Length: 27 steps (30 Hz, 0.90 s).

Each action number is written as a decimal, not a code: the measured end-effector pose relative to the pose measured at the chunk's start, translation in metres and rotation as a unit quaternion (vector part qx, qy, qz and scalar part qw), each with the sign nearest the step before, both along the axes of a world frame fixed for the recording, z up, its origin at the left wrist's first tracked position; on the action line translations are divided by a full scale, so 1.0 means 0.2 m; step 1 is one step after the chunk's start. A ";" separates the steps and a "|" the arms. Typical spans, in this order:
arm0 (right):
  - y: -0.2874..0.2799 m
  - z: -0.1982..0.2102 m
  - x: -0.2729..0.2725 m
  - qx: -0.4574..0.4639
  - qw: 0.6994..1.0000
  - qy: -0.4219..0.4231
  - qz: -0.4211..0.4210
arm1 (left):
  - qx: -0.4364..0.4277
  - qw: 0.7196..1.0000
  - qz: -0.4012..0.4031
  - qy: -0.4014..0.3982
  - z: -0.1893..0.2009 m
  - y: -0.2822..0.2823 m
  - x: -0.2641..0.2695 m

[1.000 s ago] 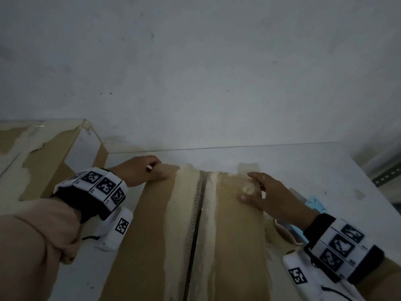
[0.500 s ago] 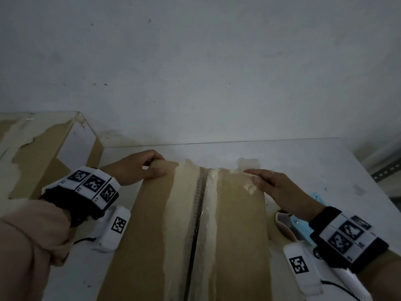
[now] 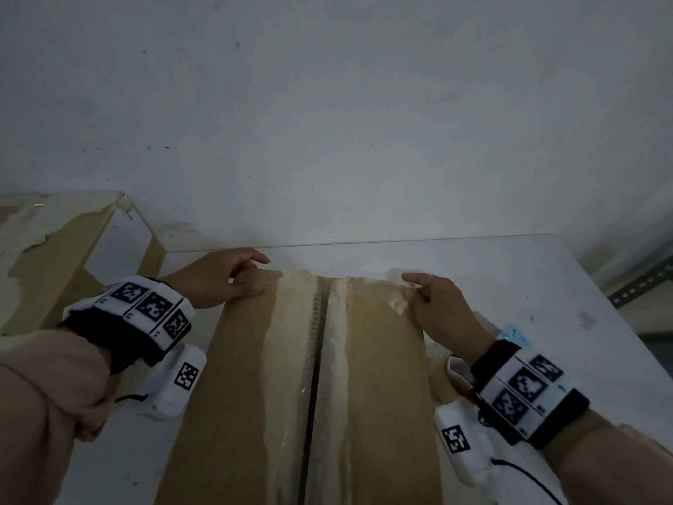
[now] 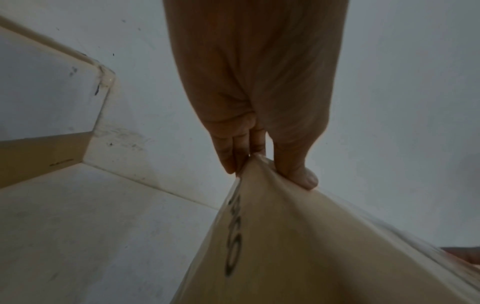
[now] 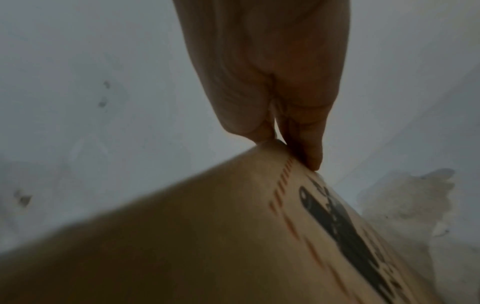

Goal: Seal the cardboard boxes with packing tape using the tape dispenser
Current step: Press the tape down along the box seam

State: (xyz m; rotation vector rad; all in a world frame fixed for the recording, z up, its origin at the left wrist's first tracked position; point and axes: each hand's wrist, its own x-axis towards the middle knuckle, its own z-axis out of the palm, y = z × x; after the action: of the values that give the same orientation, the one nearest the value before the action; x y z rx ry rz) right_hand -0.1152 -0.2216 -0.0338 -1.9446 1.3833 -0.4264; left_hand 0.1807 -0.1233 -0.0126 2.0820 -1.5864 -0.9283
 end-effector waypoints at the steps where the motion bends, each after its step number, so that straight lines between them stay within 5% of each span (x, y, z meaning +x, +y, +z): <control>1: 0.01 0.01 0.01 0.005 1.000 -0.001 0.000 | -0.001 1.000 0.001 -0.007 0.01 0.00 -0.01; 8: 0.08 0.06 -0.05 -0.050 0.998 0.006 0.031 | -0.031 0.996 0.012 -0.081 0.08 0.09 -0.07; 14: 0.32 0.08 -0.20 0.073 0.977 0.039 0.197 | -0.018 0.991 0.007 -0.130 0.14 0.31 -0.09; 18: 0.41 0.06 -0.19 0.117 0.965 0.043 0.230 | 0.047 0.989 -0.008 -0.142 0.19 0.46 -0.15; 27: 0.20 0.03 0.15 0.047 0.972 0.063 0.222 | 0.187 0.968 -0.011 -0.164 0.14 0.68 -0.44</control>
State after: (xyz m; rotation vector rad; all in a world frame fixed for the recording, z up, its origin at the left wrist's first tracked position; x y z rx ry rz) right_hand -0.0857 -0.1810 -0.0280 -2.1532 0.9764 -0.0240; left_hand 0.0924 0.0118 0.0157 2.5970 -1.6968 -0.9952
